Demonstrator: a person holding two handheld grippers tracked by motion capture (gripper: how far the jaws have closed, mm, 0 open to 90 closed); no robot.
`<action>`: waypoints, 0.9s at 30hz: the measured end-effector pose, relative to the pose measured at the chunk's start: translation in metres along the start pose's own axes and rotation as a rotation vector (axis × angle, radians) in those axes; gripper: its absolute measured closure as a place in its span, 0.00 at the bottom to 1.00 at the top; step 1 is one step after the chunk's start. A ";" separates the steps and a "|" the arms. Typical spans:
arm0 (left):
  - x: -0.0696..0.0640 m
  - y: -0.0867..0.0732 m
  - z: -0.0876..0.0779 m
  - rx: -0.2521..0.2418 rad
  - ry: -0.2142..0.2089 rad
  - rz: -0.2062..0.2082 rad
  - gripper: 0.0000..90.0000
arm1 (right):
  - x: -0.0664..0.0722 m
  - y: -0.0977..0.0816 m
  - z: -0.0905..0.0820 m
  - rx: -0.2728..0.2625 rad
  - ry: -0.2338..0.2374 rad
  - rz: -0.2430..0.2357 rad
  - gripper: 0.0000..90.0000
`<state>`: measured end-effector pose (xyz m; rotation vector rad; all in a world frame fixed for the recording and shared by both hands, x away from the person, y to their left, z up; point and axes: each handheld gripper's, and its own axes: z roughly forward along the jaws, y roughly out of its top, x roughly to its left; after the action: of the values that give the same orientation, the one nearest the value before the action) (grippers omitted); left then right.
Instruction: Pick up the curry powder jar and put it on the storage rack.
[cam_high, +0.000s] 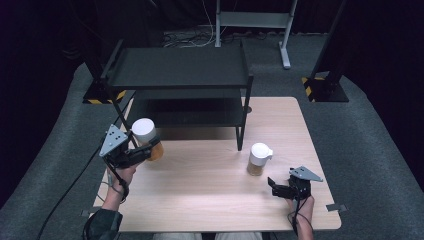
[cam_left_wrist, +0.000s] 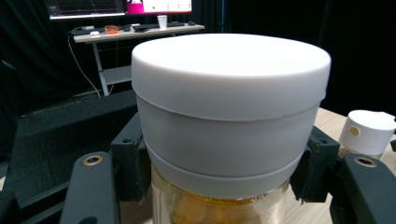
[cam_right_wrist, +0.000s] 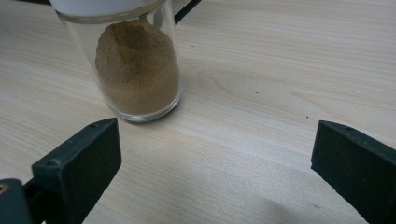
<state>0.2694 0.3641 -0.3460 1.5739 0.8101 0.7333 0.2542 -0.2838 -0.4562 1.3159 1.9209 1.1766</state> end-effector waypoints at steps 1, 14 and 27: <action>0.000 0.001 0.000 -0.002 -0.001 0.001 0.39 | 0.000 0.000 0.000 0.000 0.000 0.000 0.01; 0.005 0.016 0.003 -0.010 -0.022 0.011 0.39 | 0.000 0.000 0.000 0.000 -0.001 0.000 0.01; 0.009 0.030 0.006 -0.006 -0.035 0.032 0.39 | 0.001 0.000 0.000 0.002 -0.003 -0.003 0.01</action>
<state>0.2826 0.3655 -0.3172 1.5931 0.7577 0.7294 0.2544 -0.2832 -0.4560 1.3149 1.9220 1.1715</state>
